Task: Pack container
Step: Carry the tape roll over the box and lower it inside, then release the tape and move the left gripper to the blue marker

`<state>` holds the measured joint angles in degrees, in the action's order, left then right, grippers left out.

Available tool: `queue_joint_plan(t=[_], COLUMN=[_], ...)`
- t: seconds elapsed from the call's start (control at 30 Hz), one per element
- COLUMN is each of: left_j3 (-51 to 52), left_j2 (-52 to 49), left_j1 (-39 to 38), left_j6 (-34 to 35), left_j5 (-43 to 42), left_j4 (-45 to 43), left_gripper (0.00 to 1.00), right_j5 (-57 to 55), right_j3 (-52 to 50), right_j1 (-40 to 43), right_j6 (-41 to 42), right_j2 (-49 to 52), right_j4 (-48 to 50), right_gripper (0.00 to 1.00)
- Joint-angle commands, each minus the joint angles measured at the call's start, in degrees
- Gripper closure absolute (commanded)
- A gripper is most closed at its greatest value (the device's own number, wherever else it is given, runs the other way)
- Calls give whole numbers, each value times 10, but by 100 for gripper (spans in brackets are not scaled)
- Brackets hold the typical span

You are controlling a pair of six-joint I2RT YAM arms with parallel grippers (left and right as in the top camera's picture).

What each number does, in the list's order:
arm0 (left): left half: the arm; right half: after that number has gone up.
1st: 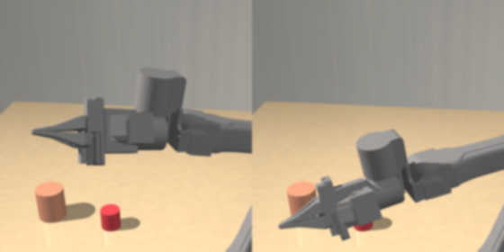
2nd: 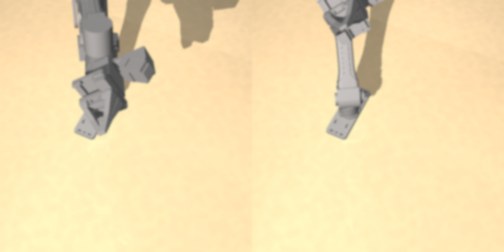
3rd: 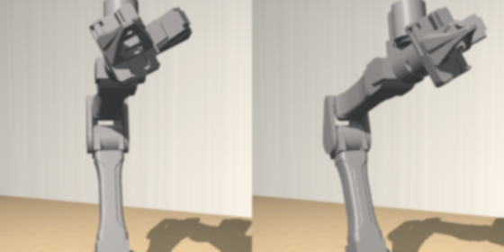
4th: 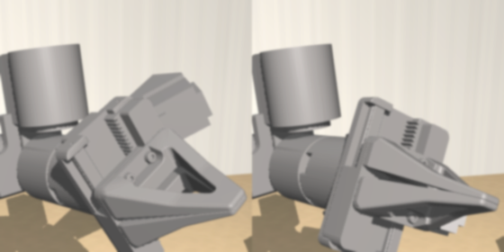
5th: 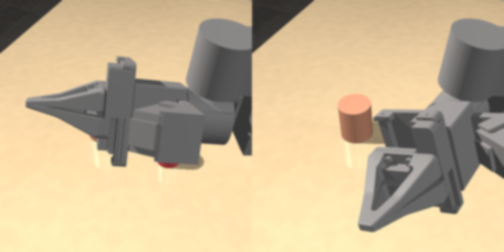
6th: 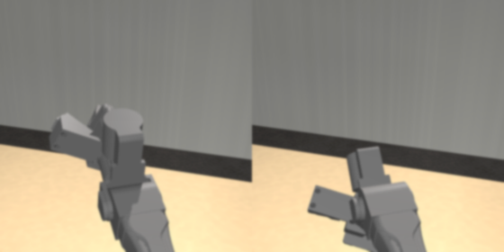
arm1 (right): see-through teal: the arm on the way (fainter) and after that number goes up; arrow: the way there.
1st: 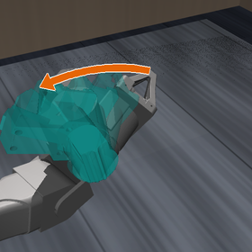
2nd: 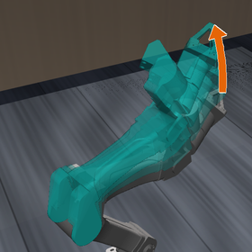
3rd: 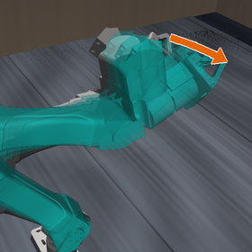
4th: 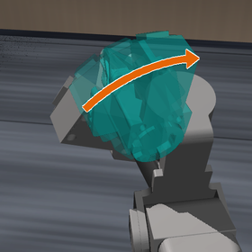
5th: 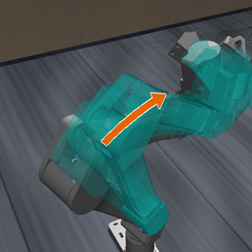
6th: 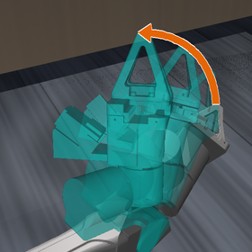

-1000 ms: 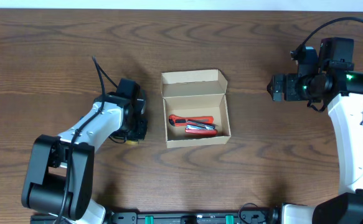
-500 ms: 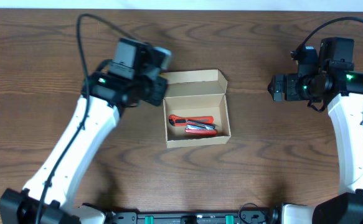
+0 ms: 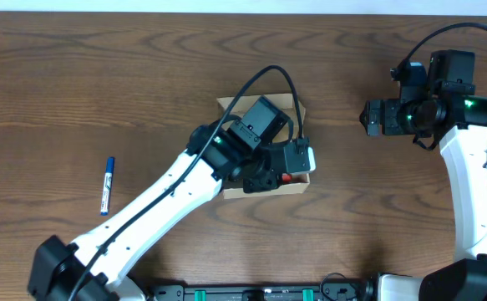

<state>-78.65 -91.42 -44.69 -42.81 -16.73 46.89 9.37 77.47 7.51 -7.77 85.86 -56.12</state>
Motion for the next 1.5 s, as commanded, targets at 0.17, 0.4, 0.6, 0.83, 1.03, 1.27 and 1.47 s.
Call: queue_joint_plan(t=[0.17,0.4,0.6,0.83,1.03,1.27,1.47], left_j3=[-2,-2,-2,-2,-29,-116,-175], left_j2=[-103,-160,-179,-179,-158,-92,-23], left_j1=[17,44,56,56,57,67,130], left_j6=[-37,-12,20,32,59,92,160], left_j5=[32,31,30,30,44,119,162], left_j4=[-18,-27,-27,-18,13,85,176], left_gripper=[94,94,53,32,31,17,5], right_j5=[-2,-2,-1,-1,-1,-1,-1], right_j3=[0,0,0,0,0,0,0], right_j1=[4,4,4,4,4,4,4], right_j6=[-7,-7,-7,-6,-7,-7,-7], right_j2=[3,3,3,3,3,3,3], right_j4=[-5,-7,-7,-7,-7,-7,-7], right_gripper=[1,1,1,1,1,1,1])
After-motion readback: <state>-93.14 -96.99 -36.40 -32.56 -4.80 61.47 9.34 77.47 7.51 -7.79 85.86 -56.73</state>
